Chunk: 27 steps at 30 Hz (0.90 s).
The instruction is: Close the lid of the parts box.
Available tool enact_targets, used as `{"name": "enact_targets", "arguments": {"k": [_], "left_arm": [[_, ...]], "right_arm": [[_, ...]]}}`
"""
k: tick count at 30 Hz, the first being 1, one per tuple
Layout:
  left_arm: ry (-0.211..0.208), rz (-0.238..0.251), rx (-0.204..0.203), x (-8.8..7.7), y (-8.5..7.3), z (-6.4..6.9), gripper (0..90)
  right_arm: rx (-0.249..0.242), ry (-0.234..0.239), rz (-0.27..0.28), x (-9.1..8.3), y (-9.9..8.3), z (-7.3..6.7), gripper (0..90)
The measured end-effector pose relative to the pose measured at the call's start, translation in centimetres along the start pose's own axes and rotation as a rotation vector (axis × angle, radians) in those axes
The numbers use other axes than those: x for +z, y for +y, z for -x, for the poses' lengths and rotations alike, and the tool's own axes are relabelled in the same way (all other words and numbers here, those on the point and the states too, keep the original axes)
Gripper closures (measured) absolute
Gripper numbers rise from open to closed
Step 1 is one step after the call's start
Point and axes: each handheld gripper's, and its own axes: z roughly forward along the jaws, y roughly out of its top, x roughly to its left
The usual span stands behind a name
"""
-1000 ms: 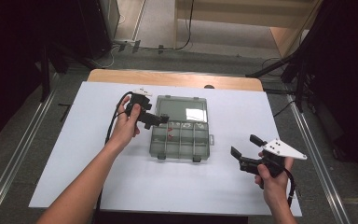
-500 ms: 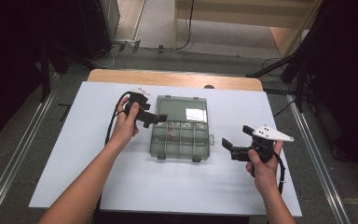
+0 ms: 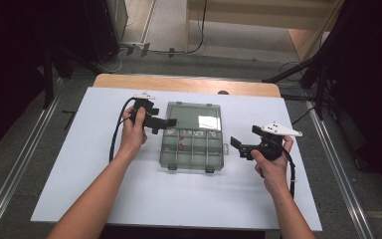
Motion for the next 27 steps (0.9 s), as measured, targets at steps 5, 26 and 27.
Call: {"name": "enact_targets", "arguments": {"k": [5,26,27], "left_arm": [[-0.001,0.008,-0.035,0.6,0.0,-0.1,0.0],[0.098,-0.043,-0.194,2.4,-0.4,-1.6,13.7],[0.094,-0.044,-0.201,2.4,-0.4,-1.7,14.1]], "right_arm": [[0.018,-0.011,-0.023,1.4,0.7,0.1,3.5],[0.109,0.017,-0.149,6.9,1.9,1.4,34.4],[0.13,0.017,-0.156,7.4,2.0,1.6,35.2]]}}
